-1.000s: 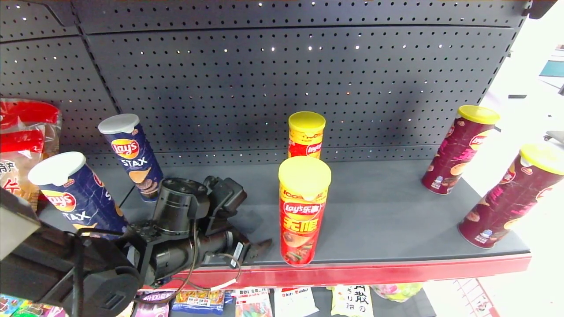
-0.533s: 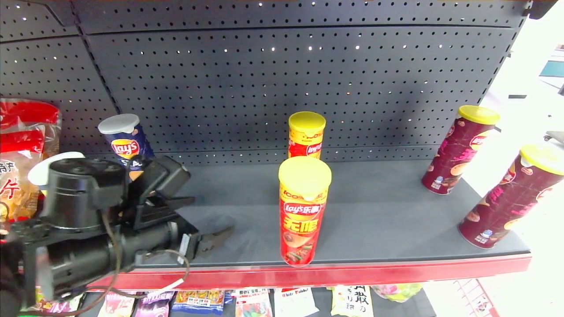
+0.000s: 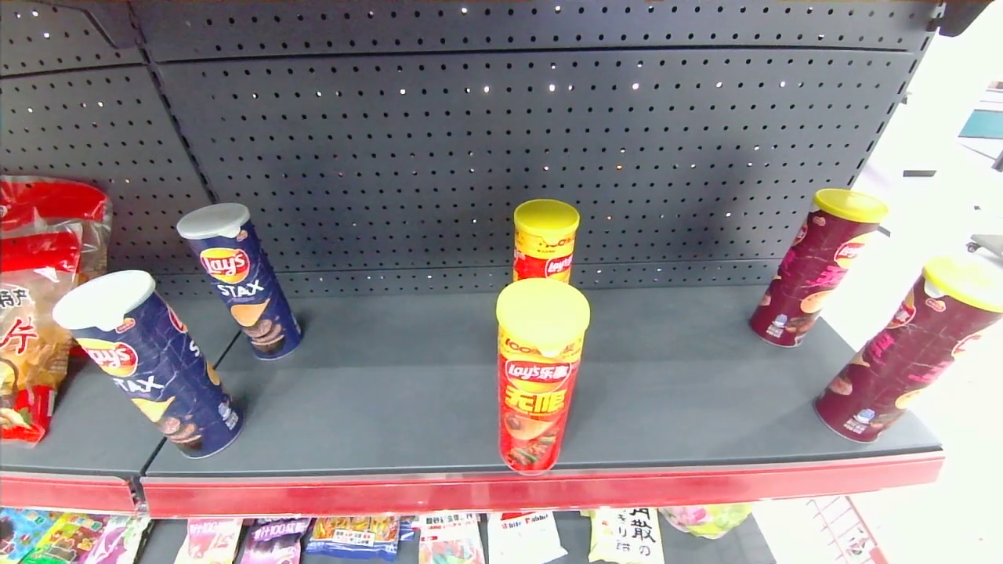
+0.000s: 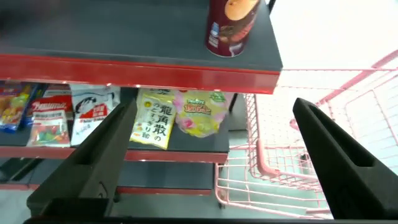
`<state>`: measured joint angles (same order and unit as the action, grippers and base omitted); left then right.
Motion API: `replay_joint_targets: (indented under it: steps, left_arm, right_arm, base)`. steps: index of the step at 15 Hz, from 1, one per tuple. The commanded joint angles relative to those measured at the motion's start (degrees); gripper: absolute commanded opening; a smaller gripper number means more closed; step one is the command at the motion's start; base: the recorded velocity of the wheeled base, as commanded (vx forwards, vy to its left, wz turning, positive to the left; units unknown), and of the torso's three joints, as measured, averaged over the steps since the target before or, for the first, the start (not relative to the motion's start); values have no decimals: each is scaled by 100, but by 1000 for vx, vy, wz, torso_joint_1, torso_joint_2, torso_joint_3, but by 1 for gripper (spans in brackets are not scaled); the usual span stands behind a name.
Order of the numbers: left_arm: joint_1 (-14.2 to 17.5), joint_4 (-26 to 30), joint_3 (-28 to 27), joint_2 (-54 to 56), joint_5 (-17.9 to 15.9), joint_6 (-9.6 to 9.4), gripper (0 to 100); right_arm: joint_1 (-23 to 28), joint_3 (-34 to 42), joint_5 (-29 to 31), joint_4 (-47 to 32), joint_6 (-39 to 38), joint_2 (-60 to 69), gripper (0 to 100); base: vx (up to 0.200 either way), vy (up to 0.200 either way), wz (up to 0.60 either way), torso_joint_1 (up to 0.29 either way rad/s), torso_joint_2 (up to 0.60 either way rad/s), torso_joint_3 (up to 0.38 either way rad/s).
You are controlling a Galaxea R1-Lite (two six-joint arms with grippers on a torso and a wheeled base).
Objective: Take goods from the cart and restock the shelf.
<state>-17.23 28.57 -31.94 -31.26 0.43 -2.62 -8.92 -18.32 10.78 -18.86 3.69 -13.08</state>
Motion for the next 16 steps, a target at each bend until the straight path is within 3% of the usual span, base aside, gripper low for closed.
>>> replay_joint_targets:
  steps: [1, 2, 3, 6, 8, 9, 10, 11, 12, 13, 14, 15, 16]
  left_arm:
    - [923, 1458, 223, 2282, 335, 341, 100]
    - [1055, 1484, 346, 2396, 370, 385, 100]
    - [1222, 1493, 601, 2546, 441, 587, 100]
    - [1222, 1265, 979, 2554, 863, 842, 100]
    - [1222, -194, 1489, 2554, 625, 1642, 100]
    - [1222, -1513, 1963, 2554, 493, 1958, 100]
    - [1222, -2356, 2447, 2554, 406, 1932, 100]
    - [1222, -3763, 3194, 2554, 283, 1440, 100]
    - [1222, -3648, 3194, 2554, 186, 1238, 100]
    - [1222, -3315, 3185, 2554, 300, 851, 100]
    - [1222, -3174, 3185, 2554, 713, 253, 100]
    - [1222, -3042, 3132, 2537, 1012, 69, 100]
    - [1257, -2928, 3097, 2335, 1381, 95, 100]
  right_arm:
    - [497, -5, 12, -65, 26, 148, 100]
    - [673, -5, 12, -65, 26, 139, 100]
    - [1138, 30, 12, -65, 70, 148, 100]
    - [1745, 408, -208, -65, 492, 666, 100]
    - [1727, 839, -471, 348, 474, 728, 100]
    - [1727, 1182, -647, 989, 466, 737, 100]
    - [1727, 1525, -761, 1543, 483, 728, 100]
    - [1727, 1832, -884, 2360, 316, 737, 100]
    - [1727, 1823, -893, 2273, 96, 728, 100]
    - [1727, 1806, -946, 2237, -150, 737, 100]
    - [1727, 1815, -1148, 2237, -167, 737, 100]
    - [1727, 1815, -1359, 2229, -176, 737, 100]
    - [1701, 1832, -1684, 2106, -79, 719, 100]
  base:
    - [0, 0, 0, 0, 0, 0]
    - [0, 0, 0, 0, 0, 0]
    - [0, 0, 0, 0, 0, 0]
    - [0, 0, 0, 0, 0, 0]
    - [0, 0, 0, 0, 0, 0]
    - [0, 0, 0, 0, 0, 0]
    - [0, 0, 0, 0, 0, 0]
    - [0, 0, 0, 0, 0, 0]
    - [0, 0, 0, 0, 0, 0]
    - [0, 0, 0, 0, 0, 0]
    - [0, 0, 0, 0, 0, 0]
    - [0, 0, 0, 0, 0, 0]
    - [0, 0, 0, 0, 0, 0]
